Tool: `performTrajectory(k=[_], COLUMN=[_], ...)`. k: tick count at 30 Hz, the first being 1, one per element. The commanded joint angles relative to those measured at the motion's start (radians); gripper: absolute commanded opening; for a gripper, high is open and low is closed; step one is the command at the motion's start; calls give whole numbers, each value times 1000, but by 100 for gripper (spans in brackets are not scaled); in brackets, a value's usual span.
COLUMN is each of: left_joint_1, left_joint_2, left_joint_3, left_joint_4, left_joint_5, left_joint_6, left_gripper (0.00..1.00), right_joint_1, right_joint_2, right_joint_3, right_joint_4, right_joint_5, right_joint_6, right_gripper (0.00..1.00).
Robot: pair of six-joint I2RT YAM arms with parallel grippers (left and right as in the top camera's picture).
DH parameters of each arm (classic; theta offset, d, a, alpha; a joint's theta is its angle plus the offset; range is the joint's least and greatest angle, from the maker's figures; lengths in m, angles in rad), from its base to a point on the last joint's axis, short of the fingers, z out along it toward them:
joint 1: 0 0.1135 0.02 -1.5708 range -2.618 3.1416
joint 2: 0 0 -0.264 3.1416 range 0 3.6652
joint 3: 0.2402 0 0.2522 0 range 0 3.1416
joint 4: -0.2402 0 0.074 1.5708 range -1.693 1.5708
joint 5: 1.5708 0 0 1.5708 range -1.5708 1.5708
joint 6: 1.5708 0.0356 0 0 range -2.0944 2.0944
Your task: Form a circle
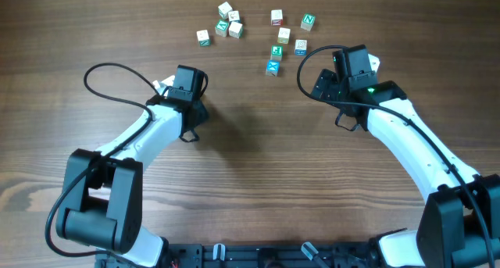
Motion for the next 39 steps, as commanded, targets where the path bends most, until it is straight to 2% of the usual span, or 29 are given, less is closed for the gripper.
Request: performTrajectory(k=[1, 2, 3, 4, 10, 15, 21, 27, 31, 39], left_joint_1=[3, 3, 4, 3, 3, 3, 3, 3, 3, 3], left_joint_2=[8, 8, 8, 8, 8, 8, 10, 19, 19, 19], left_joint_3=[-4, -4, -4, -4, -4, -4, -4, -4, -4, -4], left_joint_4=[30, 34, 40, 42, 41, 1, -18, -17, -16, 23], left_joint_5=[22, 24, 23, 23, 29, 92, 92, 92, 88, 87], left_joint_6=[79, 83, 83, 83, 82, 82, 78, 79, 79, 79], left_gripper=[34, 37, 46, 49, 50, 46, 46, 32, 28, 28], right_joint_1=[1, 1, 1, 1, 1, 1, 1, 1, 1, 1], right_joint_2=[-7, -7, -7, -7, -7, -7, -7, -7, -7, -7], right_joint_3=[-1, -1, -1, -1, -1, -1, -1, -1, -1, -1], right_joint_4=[2, 2, 2, 2, 2, 2, 2, 2, 2, 2], right_joint_5=[18, 18, 18, 18, 18, 18, 18, 18, 18, 18], right_joint_6=[8, 9, 8, 8, 8, 9, 9, 8, 8, 9], right_gripper=[100, 100, 100, 100, 100, 100, 100, 100, 100, 100])
